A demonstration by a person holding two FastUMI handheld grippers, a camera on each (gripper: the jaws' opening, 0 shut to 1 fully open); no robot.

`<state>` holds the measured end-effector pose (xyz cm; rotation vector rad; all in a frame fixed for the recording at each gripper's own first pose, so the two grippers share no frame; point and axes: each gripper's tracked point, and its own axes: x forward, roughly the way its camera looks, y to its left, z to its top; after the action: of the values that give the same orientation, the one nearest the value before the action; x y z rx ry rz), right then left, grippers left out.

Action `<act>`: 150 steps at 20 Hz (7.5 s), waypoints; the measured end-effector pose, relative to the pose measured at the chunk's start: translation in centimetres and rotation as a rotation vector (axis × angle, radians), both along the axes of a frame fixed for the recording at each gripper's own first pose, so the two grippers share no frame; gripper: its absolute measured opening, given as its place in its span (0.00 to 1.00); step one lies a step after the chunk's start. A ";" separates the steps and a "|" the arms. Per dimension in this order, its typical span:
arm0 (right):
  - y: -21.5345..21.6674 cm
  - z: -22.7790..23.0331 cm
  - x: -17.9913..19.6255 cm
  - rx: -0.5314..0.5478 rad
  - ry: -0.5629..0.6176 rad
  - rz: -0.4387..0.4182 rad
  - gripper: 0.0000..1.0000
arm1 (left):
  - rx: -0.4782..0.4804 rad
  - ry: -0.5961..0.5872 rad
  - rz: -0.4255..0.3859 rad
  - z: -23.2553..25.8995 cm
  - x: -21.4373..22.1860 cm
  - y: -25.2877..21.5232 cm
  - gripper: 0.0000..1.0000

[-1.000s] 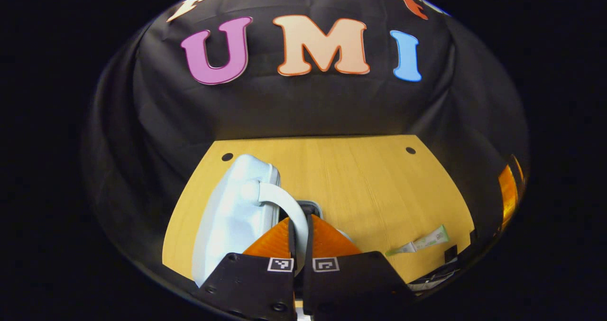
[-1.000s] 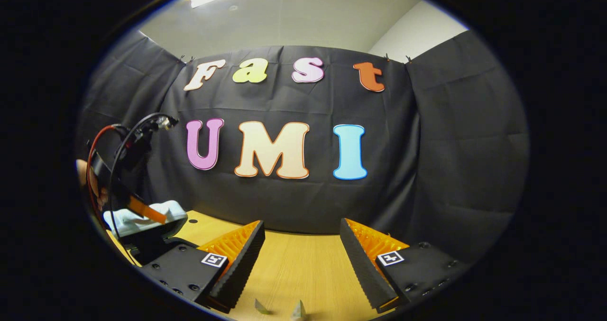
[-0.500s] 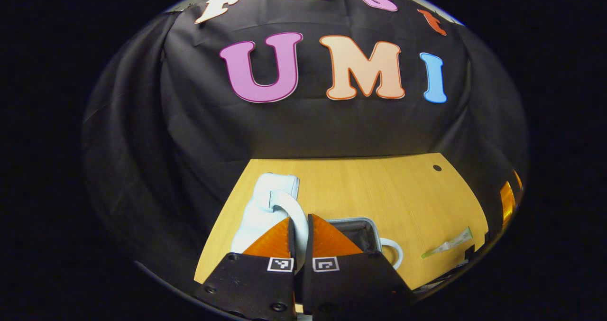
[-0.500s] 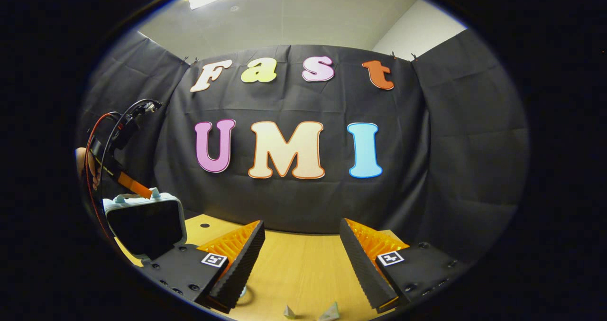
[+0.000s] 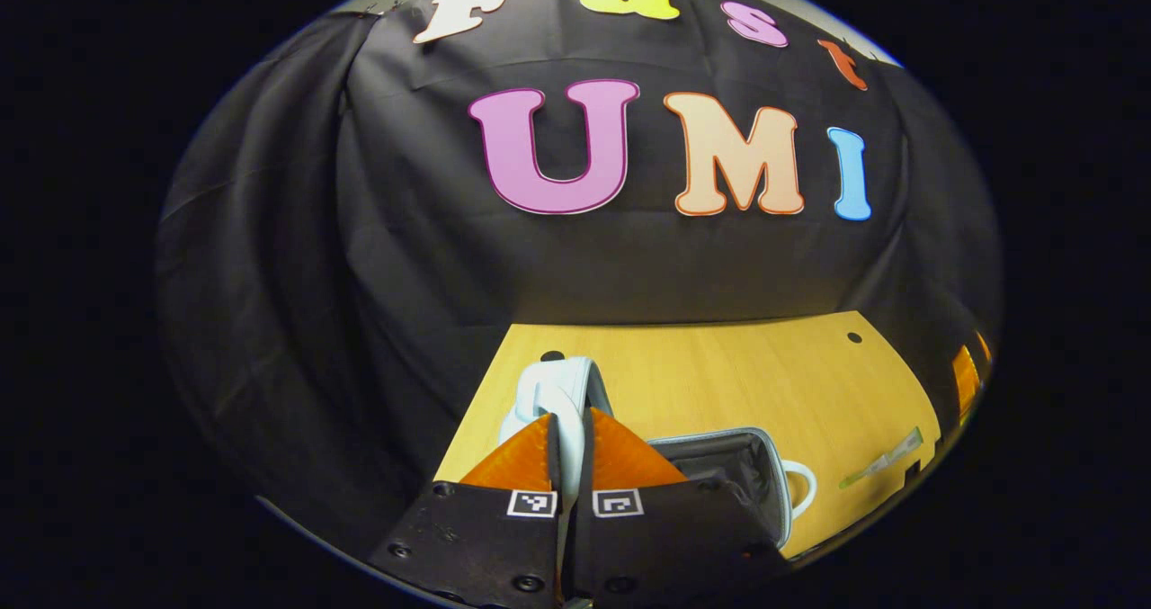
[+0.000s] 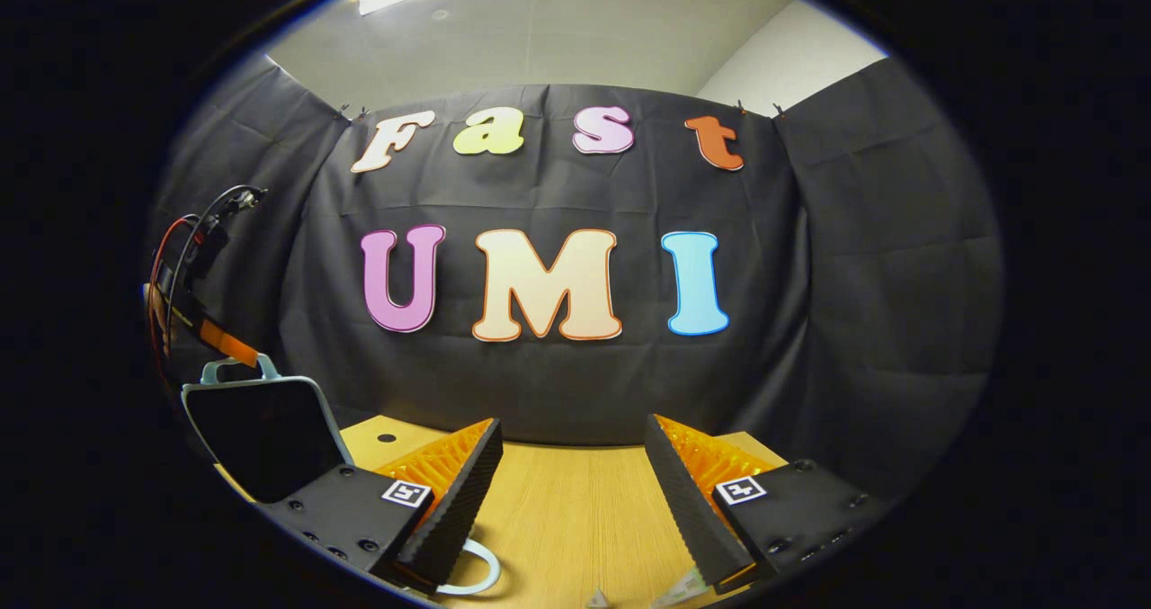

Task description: First open the suitcase, pack the skin care products into it, and then close the suitcase.

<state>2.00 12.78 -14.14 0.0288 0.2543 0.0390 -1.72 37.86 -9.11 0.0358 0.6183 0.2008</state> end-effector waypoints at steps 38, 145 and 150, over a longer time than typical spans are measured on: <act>-1.2 2.6 0.2 -0.126 -0.029 -0.027 0.98 | 0.052 -0.219 0.398 -7.3 -5.8 17.9 0.85; 0.5 -20.3 -9.7 0.118 0.692 0.373 0.24 | -0.072 0.351 0.148 -20.0 -11.4 -19.0 0.16; 9.2 -17.8 -10.8 0.218 0.727 0.423 0.24 | -0.114 0.466 0.067 -23.4 -12.3 -16.1 0.16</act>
<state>-8.81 22.01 -31.92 0.2074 0.9797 0.4829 -13.98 21.74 -32.48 -0.0501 1.0955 0.2235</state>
